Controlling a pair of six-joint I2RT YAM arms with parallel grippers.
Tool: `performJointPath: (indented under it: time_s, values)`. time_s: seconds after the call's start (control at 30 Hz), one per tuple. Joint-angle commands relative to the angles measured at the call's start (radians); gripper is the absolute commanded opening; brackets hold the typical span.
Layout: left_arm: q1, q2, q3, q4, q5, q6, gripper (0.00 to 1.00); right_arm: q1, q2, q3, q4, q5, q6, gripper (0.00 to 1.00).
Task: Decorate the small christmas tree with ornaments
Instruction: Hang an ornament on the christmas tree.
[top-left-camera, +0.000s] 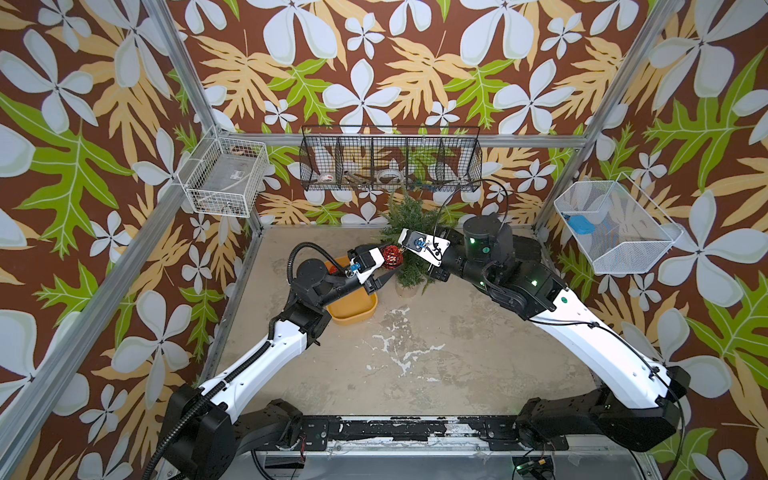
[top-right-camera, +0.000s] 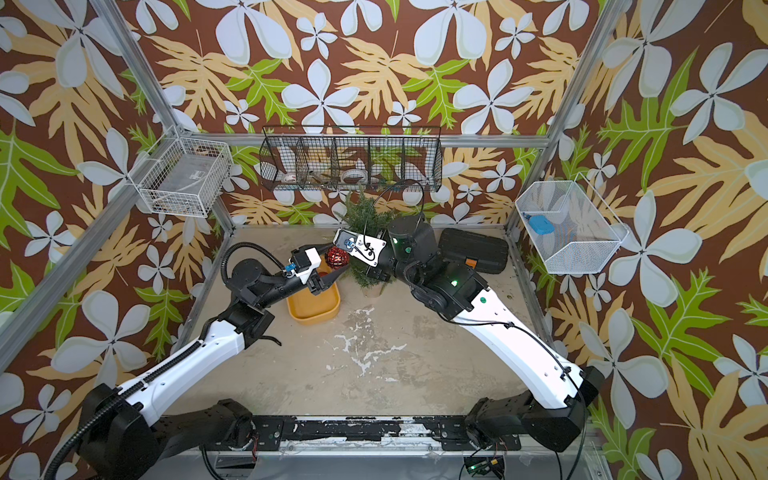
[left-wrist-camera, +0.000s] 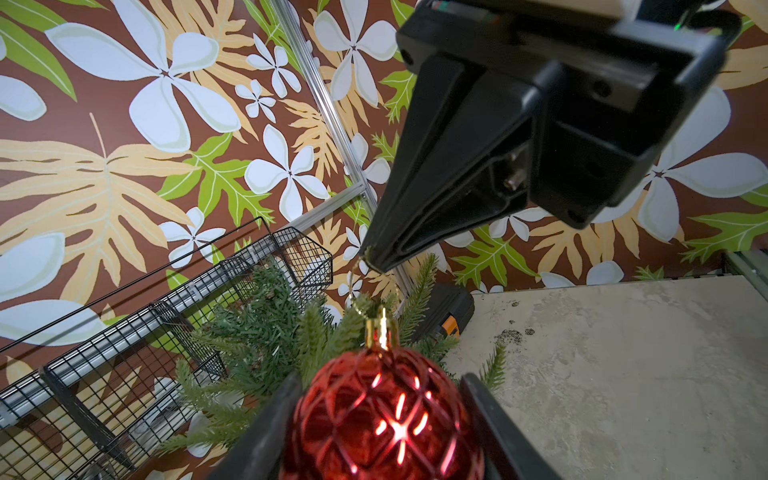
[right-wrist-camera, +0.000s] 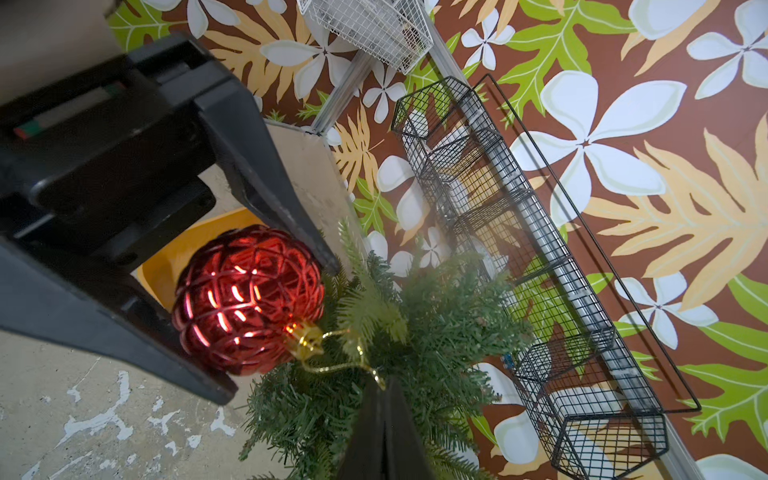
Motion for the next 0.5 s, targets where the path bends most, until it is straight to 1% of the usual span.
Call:
performJointPath:
  time_s: [0.0, 0.2, 0.47]
  values:
    - [0.001, 0.013, 0.016, -0.003, 0.003, 0.007, 0.21, 0.001, -0.001, -0.004, 0.013, 0.029, 0.002, 0.00]
    - [-0.001, 0.026, 0.016, -0.008, 0.008, 0.005, 0.20, 0.000, -0.007, -0.026, 0.031, 0.072, -0.007, 0.00]
    - [0.000, 0.034, 0.022, -0.005, -0.017, 0.003, 0.20, 0.000, 0.010, -0.012, 0.030, 0.083, -0.006, 0.00]
